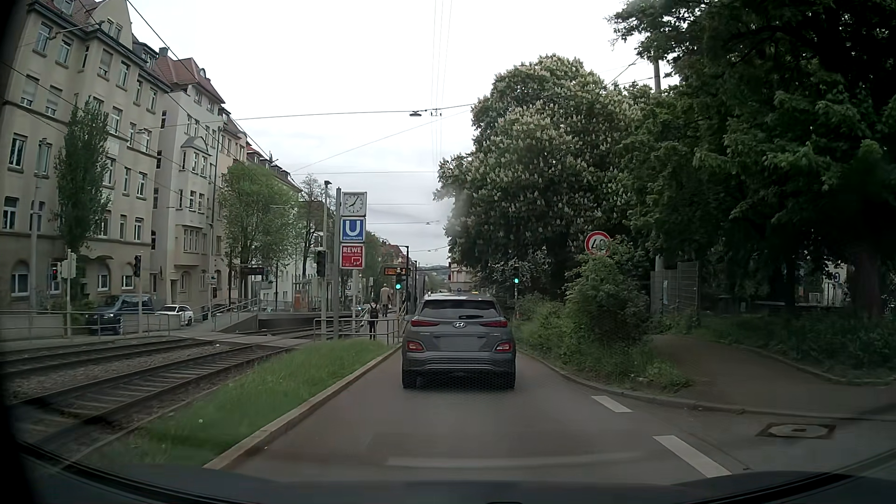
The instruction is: Follow the waypoints while adhering to traffic rules and regulations
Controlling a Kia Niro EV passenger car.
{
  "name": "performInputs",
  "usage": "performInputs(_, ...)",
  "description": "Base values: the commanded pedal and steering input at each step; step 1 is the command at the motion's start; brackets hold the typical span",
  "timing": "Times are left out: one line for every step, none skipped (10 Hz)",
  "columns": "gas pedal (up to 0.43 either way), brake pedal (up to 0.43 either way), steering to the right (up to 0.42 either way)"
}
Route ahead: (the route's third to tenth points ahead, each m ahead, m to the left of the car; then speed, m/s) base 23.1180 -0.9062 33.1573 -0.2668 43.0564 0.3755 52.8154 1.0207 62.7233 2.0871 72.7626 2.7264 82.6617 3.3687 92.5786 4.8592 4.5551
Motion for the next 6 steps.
performInputs(0.138, 0.000, -0.004)
performInputs(0.138, 0.000, -0.003)
performInputs(0.130, 0.000, -0.003)
performInputs(0.130, 0.000, -0.003)
performInputs(0.110, 0.000, -0.003)
performInputs(0.098, 0.000, -0.003)
